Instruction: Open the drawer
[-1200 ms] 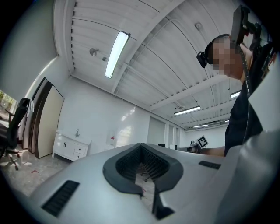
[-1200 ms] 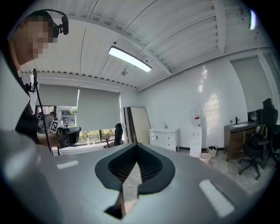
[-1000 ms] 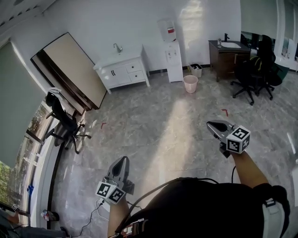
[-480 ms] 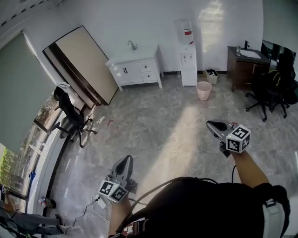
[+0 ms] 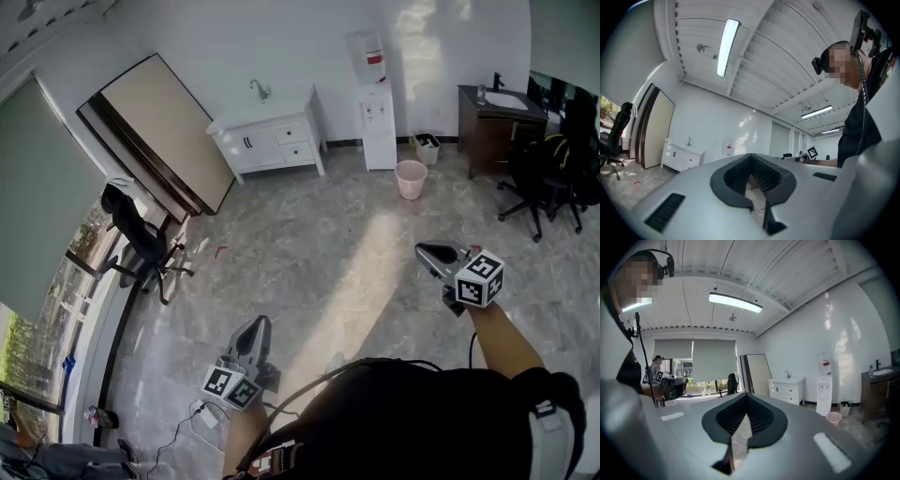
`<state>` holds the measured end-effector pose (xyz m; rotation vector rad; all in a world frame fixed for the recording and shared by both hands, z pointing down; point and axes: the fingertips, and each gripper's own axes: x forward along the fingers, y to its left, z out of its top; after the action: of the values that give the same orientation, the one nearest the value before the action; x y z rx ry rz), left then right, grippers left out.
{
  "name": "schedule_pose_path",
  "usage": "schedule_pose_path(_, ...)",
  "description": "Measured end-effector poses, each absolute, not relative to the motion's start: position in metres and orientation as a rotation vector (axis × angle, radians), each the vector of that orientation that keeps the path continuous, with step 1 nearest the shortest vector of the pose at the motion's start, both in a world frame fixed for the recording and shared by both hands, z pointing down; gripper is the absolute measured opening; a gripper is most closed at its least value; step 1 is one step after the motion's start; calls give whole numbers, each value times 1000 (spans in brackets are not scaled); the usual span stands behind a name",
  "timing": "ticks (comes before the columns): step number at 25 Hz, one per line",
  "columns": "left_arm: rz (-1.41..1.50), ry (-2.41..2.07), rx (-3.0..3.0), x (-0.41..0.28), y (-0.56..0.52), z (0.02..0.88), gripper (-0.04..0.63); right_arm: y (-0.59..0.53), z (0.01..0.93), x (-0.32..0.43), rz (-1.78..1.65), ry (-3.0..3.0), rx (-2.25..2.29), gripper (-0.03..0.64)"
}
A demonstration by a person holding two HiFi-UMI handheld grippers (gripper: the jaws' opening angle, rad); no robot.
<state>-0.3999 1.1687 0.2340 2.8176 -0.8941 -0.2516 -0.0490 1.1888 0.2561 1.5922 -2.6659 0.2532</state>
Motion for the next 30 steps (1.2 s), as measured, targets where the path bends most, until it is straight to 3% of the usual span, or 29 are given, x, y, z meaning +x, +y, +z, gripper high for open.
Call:
schedule_pose_path(10,-287,-718,2850,-413,1065,236,0,1124,246,-69,228,-2559,1727,-6)
schedule_pose_path(30,-265,-602,2873,-523,891,241,0,966,239,-176,209,-2487,1803,-6)
